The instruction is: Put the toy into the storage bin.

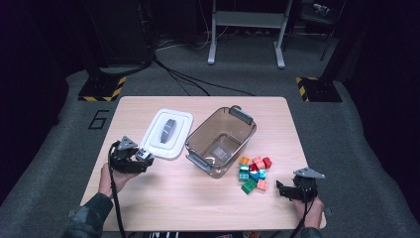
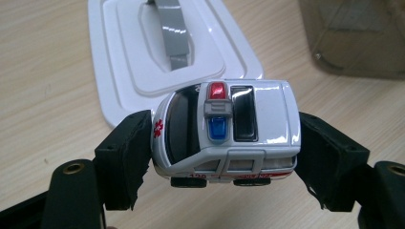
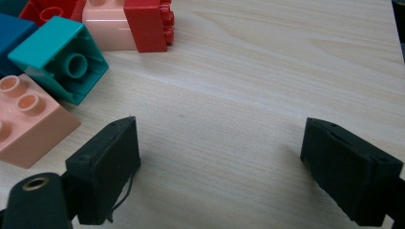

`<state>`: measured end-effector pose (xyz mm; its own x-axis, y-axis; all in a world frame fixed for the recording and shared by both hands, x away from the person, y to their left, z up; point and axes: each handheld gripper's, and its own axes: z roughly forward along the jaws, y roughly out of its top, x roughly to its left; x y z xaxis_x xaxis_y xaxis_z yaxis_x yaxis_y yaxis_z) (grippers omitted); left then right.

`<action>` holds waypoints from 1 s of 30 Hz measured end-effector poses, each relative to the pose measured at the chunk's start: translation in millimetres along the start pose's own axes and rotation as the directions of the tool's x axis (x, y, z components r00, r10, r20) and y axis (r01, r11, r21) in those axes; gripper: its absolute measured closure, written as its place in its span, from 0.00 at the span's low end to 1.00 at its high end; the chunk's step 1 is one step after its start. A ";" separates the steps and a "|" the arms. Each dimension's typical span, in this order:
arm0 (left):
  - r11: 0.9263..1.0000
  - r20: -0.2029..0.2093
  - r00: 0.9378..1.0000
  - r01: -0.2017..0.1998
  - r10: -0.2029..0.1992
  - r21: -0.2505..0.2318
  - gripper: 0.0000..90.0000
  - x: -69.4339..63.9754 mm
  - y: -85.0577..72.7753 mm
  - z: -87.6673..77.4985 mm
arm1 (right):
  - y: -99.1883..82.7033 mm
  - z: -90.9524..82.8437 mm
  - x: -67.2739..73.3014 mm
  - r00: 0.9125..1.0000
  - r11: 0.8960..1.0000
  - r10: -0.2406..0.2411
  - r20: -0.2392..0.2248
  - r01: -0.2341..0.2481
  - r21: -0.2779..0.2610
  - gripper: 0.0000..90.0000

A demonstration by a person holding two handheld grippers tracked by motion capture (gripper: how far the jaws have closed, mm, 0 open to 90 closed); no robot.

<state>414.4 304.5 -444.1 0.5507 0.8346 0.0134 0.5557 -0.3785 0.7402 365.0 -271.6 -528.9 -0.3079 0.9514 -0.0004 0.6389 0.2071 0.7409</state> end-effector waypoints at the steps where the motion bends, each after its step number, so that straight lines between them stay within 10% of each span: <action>1: 1.000 0.000 1.000 0.000 0.000 0.000 0.28 0.0 0.0 0.0 | 0.0 0.0 0.0 1.000 1.000 0.000 0.000 0.000 0.000 0.13; 30: 0.986 0.109 0.981 -0.156 0.163 -0.065 0.28 -50.3 100.2 5.5 | -0.1 -0.1 -0.1 1.000 1.000 -0.001 0.001 0.001 0.000 0.14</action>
<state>445.8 222.4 -374.4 0.6986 0.7130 0.0602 0.4211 -0.4777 0.7710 364.9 -271.7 -528.9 -0.3075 0.9515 -0.0015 0.6385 0.2075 0.7411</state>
